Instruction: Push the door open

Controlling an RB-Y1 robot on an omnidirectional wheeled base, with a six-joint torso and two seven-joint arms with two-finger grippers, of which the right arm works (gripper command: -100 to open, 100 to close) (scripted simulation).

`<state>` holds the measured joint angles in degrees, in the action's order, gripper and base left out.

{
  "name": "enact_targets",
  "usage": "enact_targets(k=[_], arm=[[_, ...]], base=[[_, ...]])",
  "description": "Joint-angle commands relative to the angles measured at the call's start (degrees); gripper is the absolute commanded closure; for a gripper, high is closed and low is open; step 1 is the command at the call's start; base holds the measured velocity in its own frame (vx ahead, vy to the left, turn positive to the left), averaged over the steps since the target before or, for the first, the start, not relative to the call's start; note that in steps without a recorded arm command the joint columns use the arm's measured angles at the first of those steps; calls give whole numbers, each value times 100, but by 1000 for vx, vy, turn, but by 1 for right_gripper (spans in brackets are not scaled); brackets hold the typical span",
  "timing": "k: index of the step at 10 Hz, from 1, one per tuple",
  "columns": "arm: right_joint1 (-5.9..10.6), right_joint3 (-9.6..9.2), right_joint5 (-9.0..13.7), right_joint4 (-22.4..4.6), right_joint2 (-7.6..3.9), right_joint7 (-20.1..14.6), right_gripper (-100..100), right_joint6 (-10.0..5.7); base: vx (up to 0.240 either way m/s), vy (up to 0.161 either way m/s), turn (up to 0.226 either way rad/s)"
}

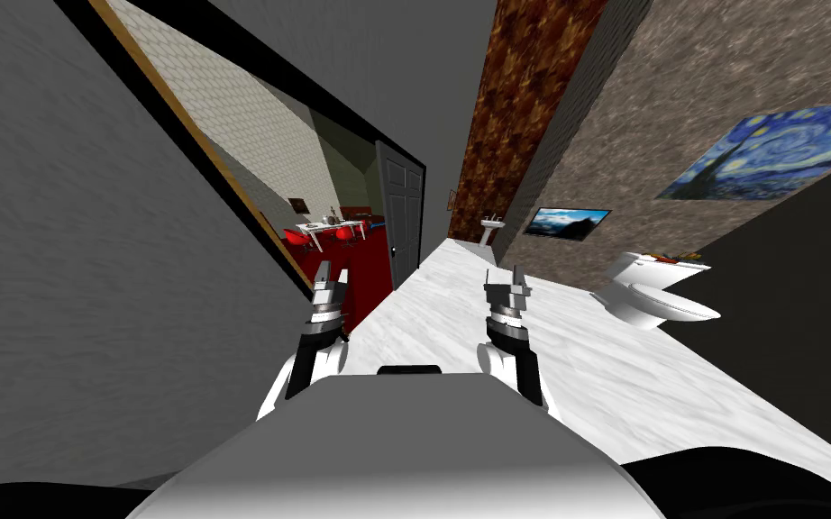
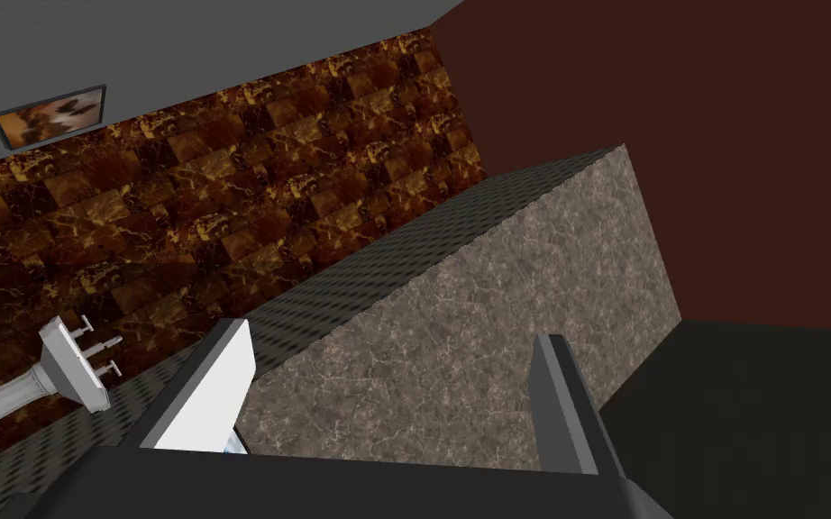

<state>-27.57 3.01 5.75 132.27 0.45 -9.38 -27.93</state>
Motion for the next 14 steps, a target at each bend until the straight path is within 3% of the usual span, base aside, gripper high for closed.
enact_targets(k=[1,7,14], arm=[[69,-122,-21,-187,-95,4,-100,-34],[288,-512,-87,-782,-307,17,-100,-141],[513,-912,-156,-1394,-452,31,-100,-252]], base=[[-4,8,14],[170,-2,7],[121,5,6]])
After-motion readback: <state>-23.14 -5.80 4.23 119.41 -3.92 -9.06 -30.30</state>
